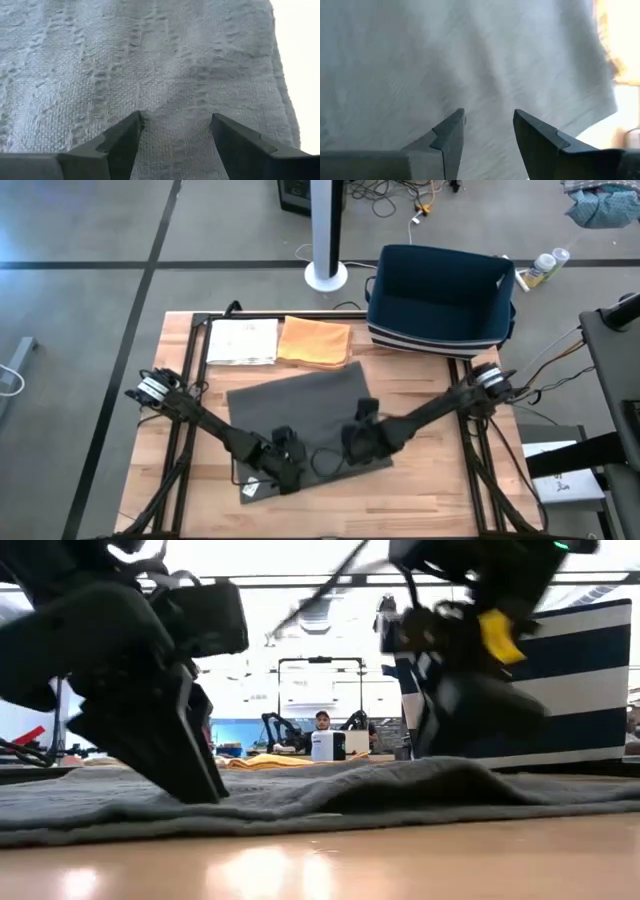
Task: Fold towel
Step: Fold the black towel
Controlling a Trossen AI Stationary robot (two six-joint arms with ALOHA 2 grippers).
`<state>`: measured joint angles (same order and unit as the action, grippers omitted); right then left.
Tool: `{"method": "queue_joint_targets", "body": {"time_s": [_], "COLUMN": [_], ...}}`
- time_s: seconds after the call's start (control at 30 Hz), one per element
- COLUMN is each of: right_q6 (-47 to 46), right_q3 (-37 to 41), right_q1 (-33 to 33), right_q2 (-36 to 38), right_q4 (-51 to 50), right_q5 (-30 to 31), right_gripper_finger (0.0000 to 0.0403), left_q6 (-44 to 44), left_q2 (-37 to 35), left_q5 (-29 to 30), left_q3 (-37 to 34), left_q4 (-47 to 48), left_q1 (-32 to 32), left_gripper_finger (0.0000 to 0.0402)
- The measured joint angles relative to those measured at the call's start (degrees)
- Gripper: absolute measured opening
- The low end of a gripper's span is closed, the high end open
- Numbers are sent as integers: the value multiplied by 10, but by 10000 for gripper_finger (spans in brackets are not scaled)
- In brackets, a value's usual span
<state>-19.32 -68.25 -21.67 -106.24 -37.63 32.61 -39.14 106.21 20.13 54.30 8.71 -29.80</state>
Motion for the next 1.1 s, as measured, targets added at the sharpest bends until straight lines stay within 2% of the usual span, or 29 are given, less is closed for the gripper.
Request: {"method": "queue_joint_targets", "body": {"time_s": [0.13,0.3,0.37,0.53,0.73,0.87,0.97,1.1], "right_q6": [35,66,47,-49,-69,-49,-57,-114], "right_q3": [21,77,97,108,81,77,81,91], "right_q1": [-20,-64,-80,-111,-128,-128,-128,-129], "right_q2": [35,24,0,-64,-90,-51,-16,7], "right_q4": [103,359,427,492,497,482,407,280], "right_q5": [-41,-96,-106,-106,-121,-117,-91,-56], "right_gripper_finger": [158,151,147,137,129,129,134,140], "left_q6": [5,51,62,56,45,44,59,94], "left_q2": [-5,-11,-18,-24,-26,-44,-74,-83], "left_q5": [0,-43,-50,-48,-46,-63,-63,-61], "left_q3": [-33,-44,-45,-61,-74,-72,-62,-60], "left_q4": [-81,-135,-128,-125,-145,-129,-136,-184], "left_q1": [-2,-10,-12,-10,-8,-8,-16,-30], "left_gripper_finger": [226,227,231,240,242,235,229,222]}}
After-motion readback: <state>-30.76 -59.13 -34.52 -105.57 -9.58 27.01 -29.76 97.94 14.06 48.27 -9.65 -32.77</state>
